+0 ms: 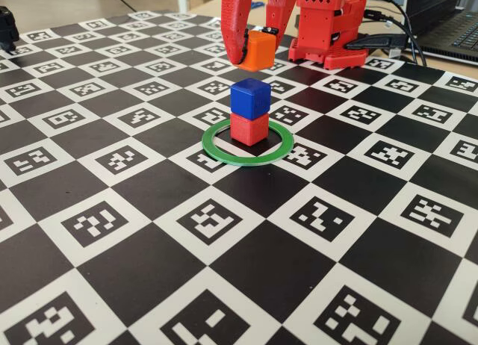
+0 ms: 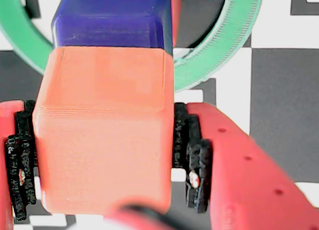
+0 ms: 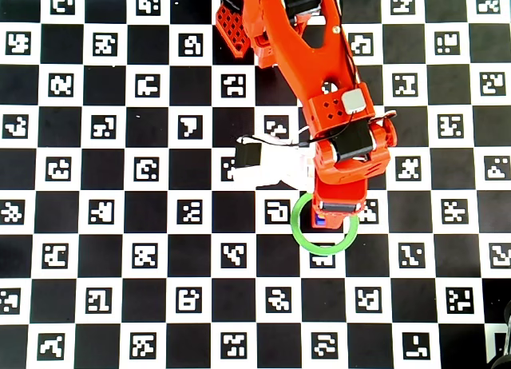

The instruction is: Grab the red cube then put it in the green circle then put the blue cube on top and finally the orange cube on top

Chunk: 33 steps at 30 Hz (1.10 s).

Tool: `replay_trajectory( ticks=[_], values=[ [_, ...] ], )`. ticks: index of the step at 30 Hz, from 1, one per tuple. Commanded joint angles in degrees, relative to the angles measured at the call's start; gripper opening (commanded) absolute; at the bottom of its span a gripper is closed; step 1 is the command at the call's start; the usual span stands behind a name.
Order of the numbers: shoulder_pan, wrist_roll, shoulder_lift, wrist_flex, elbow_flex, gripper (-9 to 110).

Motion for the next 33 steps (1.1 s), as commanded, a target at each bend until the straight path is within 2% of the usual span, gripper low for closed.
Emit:
replay_trajectory(
  ticks=[1, 29, 33],
  values=[
    [0.44, -0.26, 1.41, -0.79, -0.62, 6],
    [0.44, -0.62, -0.26, -4.13, 1.93, 6],
    [0.44, -1.05, 0.09, -4.31, 2.29, 14]
  ],
)
